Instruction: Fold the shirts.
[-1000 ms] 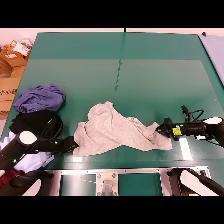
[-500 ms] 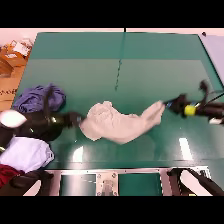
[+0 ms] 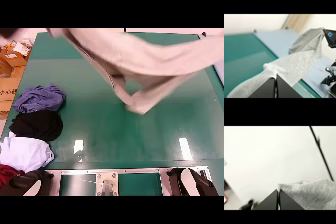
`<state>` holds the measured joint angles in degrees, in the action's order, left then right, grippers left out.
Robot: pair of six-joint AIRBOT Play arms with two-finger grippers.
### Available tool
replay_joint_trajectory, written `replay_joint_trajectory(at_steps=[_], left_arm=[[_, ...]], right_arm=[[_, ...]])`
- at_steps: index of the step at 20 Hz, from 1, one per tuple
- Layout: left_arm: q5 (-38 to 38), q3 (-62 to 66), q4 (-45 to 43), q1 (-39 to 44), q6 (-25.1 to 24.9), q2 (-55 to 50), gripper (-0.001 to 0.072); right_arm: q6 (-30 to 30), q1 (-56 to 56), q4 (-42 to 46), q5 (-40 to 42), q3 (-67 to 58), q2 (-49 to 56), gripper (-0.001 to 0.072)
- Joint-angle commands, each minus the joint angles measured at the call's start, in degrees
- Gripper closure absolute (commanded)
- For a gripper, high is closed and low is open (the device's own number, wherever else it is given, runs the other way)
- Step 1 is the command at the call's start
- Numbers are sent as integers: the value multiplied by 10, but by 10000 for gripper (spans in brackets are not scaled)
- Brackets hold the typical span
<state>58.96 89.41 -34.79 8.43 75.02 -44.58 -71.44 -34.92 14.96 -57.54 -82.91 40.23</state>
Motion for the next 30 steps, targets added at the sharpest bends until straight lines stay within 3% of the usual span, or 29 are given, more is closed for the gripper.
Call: replay_joint_trajectory(at_steps=[1,6,10,12,16,19,23,27,28,29,30], left_arm=[[26,103,-3,0,-1,0,687],[50,121,-27,0,-1,-2,687],[49,119,-156,0,45,-43,687],[51,108,-187,0,51,-94,687],[24,100,-193,0,49,-255,687],[-37,100,-193,0,27,-390,687],[-114,100,-149,0,24,-526,687],[-108,100,-89,0,-7,-611,675],[-92,100,-87,0,-5,-624,388],[-75,100,-87,0,-5,-631,42],[-62,100,-92,-3,-3,-630,55]], right_arm=[[-1,-8,13,92,-109,-24,702],[-1,-8,50,128,-140,-12,702],[0,-7,56,86,-133,41,702],[32,21,57,56,-109,77,702],[94,140,87,77,-9,156,701],[135,215,138,169,52,249,701],[134,238,140,198,51,431,702],[129,234,141,189,51,542,701],[130,229,142,176,51,549,651],[130,219,143,159,51,549,451],[129,203,143,133,46,545,346]])
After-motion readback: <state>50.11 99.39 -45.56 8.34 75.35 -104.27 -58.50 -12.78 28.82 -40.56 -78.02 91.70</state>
